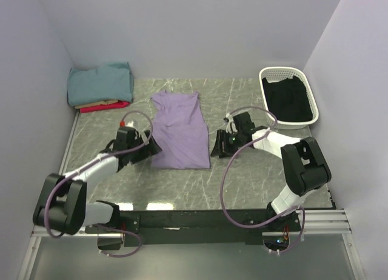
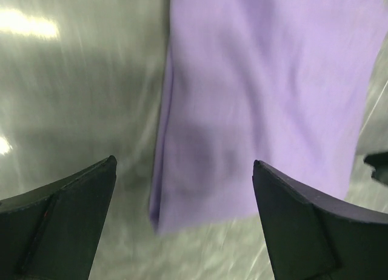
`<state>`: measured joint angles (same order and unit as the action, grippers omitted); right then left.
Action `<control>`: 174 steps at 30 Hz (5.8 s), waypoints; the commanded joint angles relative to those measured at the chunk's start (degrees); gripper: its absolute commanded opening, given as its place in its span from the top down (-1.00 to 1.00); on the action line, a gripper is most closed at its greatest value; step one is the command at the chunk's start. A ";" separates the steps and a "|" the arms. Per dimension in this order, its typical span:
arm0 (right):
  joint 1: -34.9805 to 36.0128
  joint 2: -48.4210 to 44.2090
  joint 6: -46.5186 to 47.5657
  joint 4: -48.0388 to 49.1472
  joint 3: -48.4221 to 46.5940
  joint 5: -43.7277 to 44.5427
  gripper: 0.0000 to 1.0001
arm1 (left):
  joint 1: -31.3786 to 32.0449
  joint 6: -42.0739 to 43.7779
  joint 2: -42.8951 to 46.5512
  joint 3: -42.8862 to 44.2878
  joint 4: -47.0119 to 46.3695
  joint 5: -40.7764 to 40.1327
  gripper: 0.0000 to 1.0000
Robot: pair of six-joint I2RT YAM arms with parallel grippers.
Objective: Fold and stack the t-shirts
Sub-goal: Fold the tshirt
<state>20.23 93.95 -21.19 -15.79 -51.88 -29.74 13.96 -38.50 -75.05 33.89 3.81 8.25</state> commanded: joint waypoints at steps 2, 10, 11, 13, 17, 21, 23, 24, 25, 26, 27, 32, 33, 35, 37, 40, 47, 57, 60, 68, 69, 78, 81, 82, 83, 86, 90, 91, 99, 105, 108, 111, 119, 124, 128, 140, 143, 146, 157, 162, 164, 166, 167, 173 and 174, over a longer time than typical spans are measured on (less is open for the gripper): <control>1.30 -4.03 -2.27 5.41 6.16 -4.98 -0.16 | 3.10 -5.18 10.26 -8.30 -2.05 1.59 -0.99; 4.02 -3.87 -7.01 12.44 10.22 -9.11 -0.19 | 3.18 -6.67 19.58 -16.31 -5.55 2.03 -0.99; 4.29 -3.43 -7.37 13.84 10.22 -9.29 -0.19 | 3.18 -6.85 19.59 -16.92 -6.62 2.47 -0.99; 4.64 -1.94 -8.07 14.56 9.95 -9.46 -0.19 | 3.18 -7.38 18.02 -17.89 -8.89 2.65 -0.99; 5.52 0.79 -9.22 17.53 9.08 -9.81 -0.19 | 3.18 -8.08 13.88 -18.60 -13.12 4.32 -0.99; 6.05 2.55 -9.75 18.16 7.93 -9.38 -0.19 | 3.27 -7.65 11.24 -18.07 -14.80 3.44 -0.99; 6.23 2.73 -10.01 18.43 7.76 -9.11 -0.19 | 3.27 -6.94 9.84 -17.37 -14.89 3.88 -0.99; 6.31 2.73 -10.01 18.34 7.76 -9.02 -0.19 | 3.27 -6.68 9.22 -16.67 -14.63 4.75 -0.99; 6.31 3.08 -9.84 18.25 7.58 -9.02 -0.19 | 3.27 -6.67 8.26 -16.66 -14.89 5.19 -0.99; 6.40 3.17 -9.75 18.08 7.49 -8.94 -0.19 | 3.27 -6.94 8.08 -16.92 -15.32 5.54 -0.89; 6.40 3.25 -9.83 18.08 7.58 -8.85 -0.19 | 3.27 -7.11 7.81 -17.36 -16.28 5.98 -0.70; 6.49 3.43 -9.84 18.34 8.28 -8.32 -0.18 | 3.27 -8.60 5.53 -18.15 -18.13 7.83 0.30; 6.58 3.34 -10.18 18.43 8.46 -8.32 -0.17 | 3.27 -8.70 5.09 -18.24 -18.49 8.27 0.45; 6.58 2.91 -10.10 18.52 8.99 -8.06 -0.11 | 3.36 -8.61 5.00 -18.33 -17.70 8.80 0.89; 6.58 2.64 -9.92 18.26 9.42 -7.62 0.06 | 3.45 -8.35 5.17 -18.60 -17.00 8.89 0.99; 6.58 2.46 -10.10 19.39 10.04 -8.23 0.70 | 3.53 -7.99 5.52 -18.60 -15.69 9.59 0.99; 6.67 -2.62 -10.10 18.52 13.29 -10.69 1.00 | 5.55 -7.29 12.72 -13.78 -1.05 9.07 0.99; 13.33 -27.55 -10.44 2.01 18.92 -3.23 1.00 | 14.95 -18.88 30.46 -7.88 21.05 7.13 0.99; 16.94 -35.47 -12.20 -3.53 18.05 -0.94 1.00 | 16.19 -21.26 35.56 -4.90 27.98 6.87 0.99; 18.97 -46.41 -13.00 -15.49 11.37 7.31 1.00 | 16.28 -20.04 37.35 13.63 45.75 -2.34 0.99; 19.06 -45.27 -11.96 -15.85 9.18 9.59 1.00 | 16.28 -19.51 35.17 14.96 45.76 -2.97 0.99; 15.20 -25.34 -4.22 -10.75 -1.45 16.99 1.00 | 16.19 -14.23 21.45 16.30 35.59 -5.79 0.99; 12.03 -19.62 -2.72 -8.29 -4.53 14.89 1.00 | 16.02 -13.53 16.80 16.47 32.32 -5.61 0.99; 10.64 -18.38 -2.37 -7.16 -5.07 14.36 1.00 | 15.49 -13.10 15.64 17.26 31.70 -7.09 0.99; 10.01 -17.15 -1.67 -7.06 -5.86 13.92 1.00 | 15.05 -12.57 14.59 17.61 30.82 -7.11 0.98; 8.08 -12.31 -0.35 -6.36 -8.85 12.87 1.00 | 11.46 -10.28 8.89 18.67 27.05 -5.27 0.98; 5.88 -5.82 0.97 -6.27 -13.67 10.76 1.00 | 6.71 -6.86 3.25 21.65 24.32 -4.38 0.98; 5.53 -4.75 1.15 -5.49 -14.30 9.88 1.00 | 4.87 -5.89 2.20 22.96 23.88 -4.38 0.99; 1.92 7.02 1.33 -4.69 -21.94 4.86 0.95 | 1.25 -2.63 -12.04 30.53 18.69 -0.52 0.98; 0.43 14.32 0.45 -3.46 -27.57 3.29 0.91 | 0.72 -1.58 -21.80 34.48 15.88 2.73 0.95; -0.10 17.14 -0.25 -2.59 -30.21 4.07 0.52 | 0.46 -1.14 -25.58 36.68 15.70 2.74 0.28; -0.72 17.06 -0.43 -0.56 -30.56 6.52 0.38 | 0.20 -1.40 -25.59 37.22 13.33 0.20 -0.42; -1.16 8.64 2.30 -0.47 -29.17 18.65 0.16 | -0.24 1.41 -21.74 41.17 12.98 -5.53 -0.61; -0.37 2.64 0.45 1.82 -24.50 8.50 0.14 | -0.24 1.85 -15.75 37.74 9.81 3.68 -0.69; 1.30 1.15 -1.22 2.43 -22.40 3.73 0.12 | 0.02 2.20 -16.36 35.73 8.85 16.07 -0.63; 4.29 10.54 -4.83 5.77 -21.42 -3.92 0.13 | 0.63 2.11 -25.41 29.39 3.14 26.03 -0.46; 4.21 13.71 -4.56 4.81 -23.18 -3.93 0.14 | 0.55 2.03 -28.57 30.18 1.82 25.85 -0.47; 4.20 16.61 -4.21 5.42 -24.50 -3.40 0.14 | 0.55 1.41 -32.08 32.55 0.24 25.59 -0.47; 0.52 24.61 -2.01 3.49 -30.21 4.42 0.14 | -0.77 2.73 -38.60 38.53 3.82 19.35 -0.48; -2.12 25.84 -2.01 4.10 -30.04 6.97 0.14 | -2.87 3.43 -37.37 36.95 4.89 16.27 -0.50; -3.00 26.45 -2.19 4.02 -30.21 7.24 0.13 | -3.67 4.22 -37.54 36.86 6.55 14.87 -0.52; -3.61 27.33 -2.28 3.58 -30.82 7.15 0.13 | -5.07 4.57 -37.89 36.34 6.47 15.04 -0.51; -3.88 27.42 -2.36 3.49 -30.91 7.15 0.13 | -5.34 4.75 -37.98 36.51 7.25 14.00 -0.52; -4.41 26.46 -2.01 3.83 -30.39 7.94 0.13 | -7.01 3.88 -36.93 36.51 6.30 13.03 -0.52; -4.41 25.07 -1.75 4.19 -29.26 8.11 0.13 | -7.01 3.61 -35.62 36.08 4.64 13.19 -0.53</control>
<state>15.97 120.79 -24.51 -12.03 -81.41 -24.40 8.16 -37.06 -112.86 70.52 7.99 28.62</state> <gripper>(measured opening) 0.433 0.755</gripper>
